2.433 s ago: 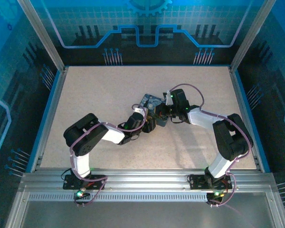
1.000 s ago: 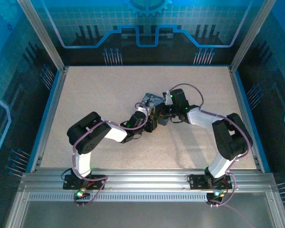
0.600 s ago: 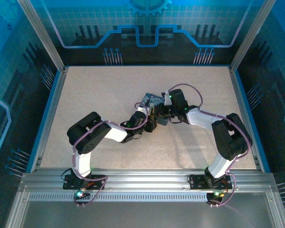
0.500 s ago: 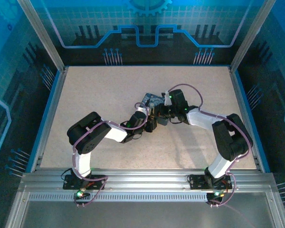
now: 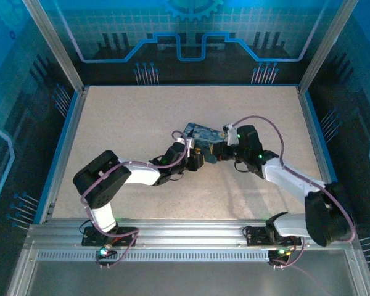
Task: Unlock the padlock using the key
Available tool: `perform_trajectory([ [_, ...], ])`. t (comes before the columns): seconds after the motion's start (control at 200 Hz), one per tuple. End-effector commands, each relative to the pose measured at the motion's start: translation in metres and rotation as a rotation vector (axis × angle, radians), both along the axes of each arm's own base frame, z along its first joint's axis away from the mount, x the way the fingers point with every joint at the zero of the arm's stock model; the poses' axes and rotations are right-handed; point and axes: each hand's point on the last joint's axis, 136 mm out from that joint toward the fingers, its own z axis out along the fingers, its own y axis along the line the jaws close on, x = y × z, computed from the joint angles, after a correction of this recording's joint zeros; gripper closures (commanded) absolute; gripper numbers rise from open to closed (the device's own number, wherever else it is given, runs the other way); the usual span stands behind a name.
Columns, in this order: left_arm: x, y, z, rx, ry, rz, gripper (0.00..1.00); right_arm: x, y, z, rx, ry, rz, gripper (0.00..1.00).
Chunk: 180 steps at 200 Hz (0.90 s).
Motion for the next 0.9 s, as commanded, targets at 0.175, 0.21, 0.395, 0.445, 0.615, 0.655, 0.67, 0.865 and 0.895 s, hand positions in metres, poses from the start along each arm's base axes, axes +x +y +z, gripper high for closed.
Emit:
perform_trajectory([
  [0.175,-0.004,-0.012,0.036,-0.135,0.060,0.014,0.76,-0.045,-0.016,-0.021,-0.021,-0.053,0.029,1.00],
  [0.21,-0.005,-0.013,0.039,-0.149,0.070,0.017,0.77,-0.048,-0.015,-0.026,-0.029,-0.051,0.037,1.00],
  [0.395,-0.007,-0.013,0.049,-0.181,0.103,0.032,0.78,-0.054,-0.012,-0.042,-0.066,-0.060,0.058,1.00],
  [0.445,-0.008,-0.013,0.052,-0.186,0.107,0.036,0.78,-0.055,-0.010,-0.046,-0.070,-0.063,0.064,1.00],
  [0.615,-0.009,-0.014,0.057,-0.219,0.139,0.043,0.79,-0.056,0.002,-0.055,-0.076,-0.072,0.098,1.00],
  [0.655,-0.010,-0.015,0.057,-0.226,0.146,0.043,0.79,-0.055,0.005,-0.056,-0.076,-0.083,0.106,1.00],
  [0.67,-0.010,-0.015,0.057,-0.229,0.149,0.044,0.80,-0.055,0.006,-0.056,-0.080,-0.086,0.106,1.00],
  [0.865,-0.010,-0.014,0.059,-0.227,0.147,0.048,0.80,-0.047,0.009,-0.058,-0.091,-0.120,0.099,1.00],
  [0.895,-0.010,-0.014,0.059,-0.226,0.147,0.047,0.80,-0.046,0.009,-0.060,-0.096,-0.120,0.098,1.00],
])
